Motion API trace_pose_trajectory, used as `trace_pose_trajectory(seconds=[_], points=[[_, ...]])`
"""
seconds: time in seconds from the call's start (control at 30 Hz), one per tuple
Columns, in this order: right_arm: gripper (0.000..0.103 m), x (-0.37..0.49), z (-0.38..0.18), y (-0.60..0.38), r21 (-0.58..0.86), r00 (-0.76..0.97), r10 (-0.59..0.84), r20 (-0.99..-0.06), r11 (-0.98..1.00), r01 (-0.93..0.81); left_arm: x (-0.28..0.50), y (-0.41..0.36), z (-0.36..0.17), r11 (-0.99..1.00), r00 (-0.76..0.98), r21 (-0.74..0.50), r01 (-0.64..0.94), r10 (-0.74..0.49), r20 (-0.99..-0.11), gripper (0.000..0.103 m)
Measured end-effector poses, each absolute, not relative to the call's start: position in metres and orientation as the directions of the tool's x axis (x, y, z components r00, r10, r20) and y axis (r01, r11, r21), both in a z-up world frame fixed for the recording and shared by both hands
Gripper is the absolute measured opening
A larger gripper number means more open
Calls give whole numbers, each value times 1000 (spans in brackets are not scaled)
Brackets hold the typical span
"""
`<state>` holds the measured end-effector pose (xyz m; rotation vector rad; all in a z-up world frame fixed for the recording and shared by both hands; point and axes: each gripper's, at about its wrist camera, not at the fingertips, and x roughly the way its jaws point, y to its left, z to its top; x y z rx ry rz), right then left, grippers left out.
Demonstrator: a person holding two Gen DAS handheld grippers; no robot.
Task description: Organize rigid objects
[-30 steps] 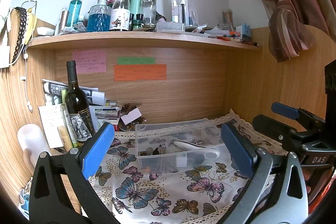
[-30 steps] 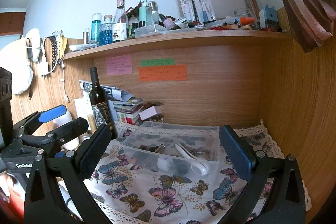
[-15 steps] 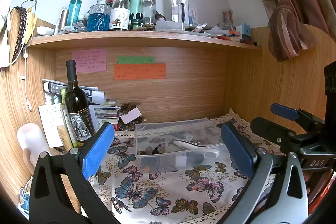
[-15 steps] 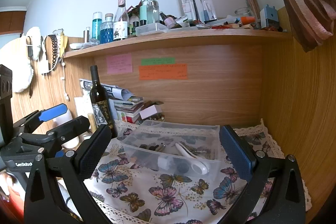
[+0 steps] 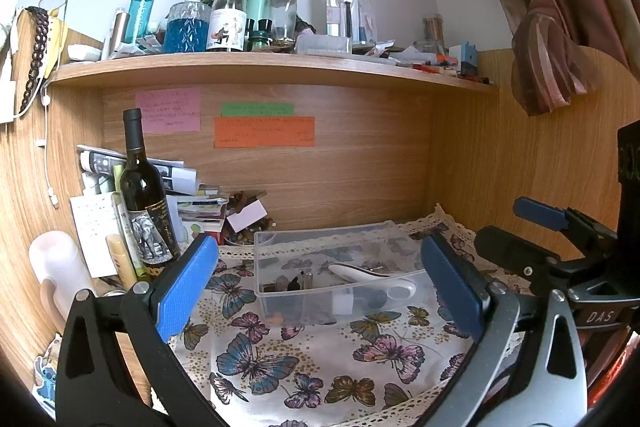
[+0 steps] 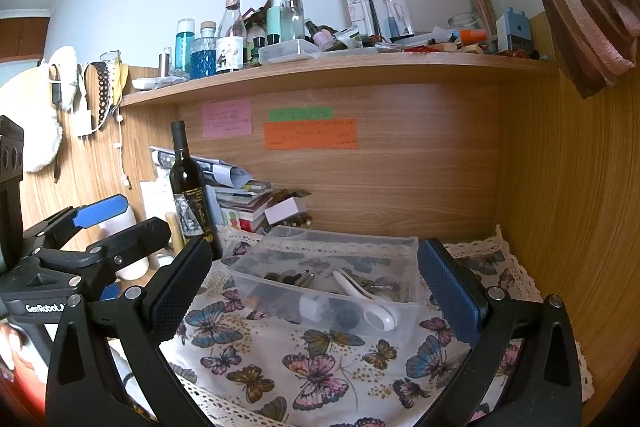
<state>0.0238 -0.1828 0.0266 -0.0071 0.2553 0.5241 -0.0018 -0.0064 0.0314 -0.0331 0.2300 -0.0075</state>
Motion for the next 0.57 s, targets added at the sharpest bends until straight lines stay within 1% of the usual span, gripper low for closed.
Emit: trace_pose_trajectory(seconds=[0.57], points=[[103,30,26,-185,72,827,499,-258,864,-498,3,-8,30,999,967,-44,3,-14,-254,103]])
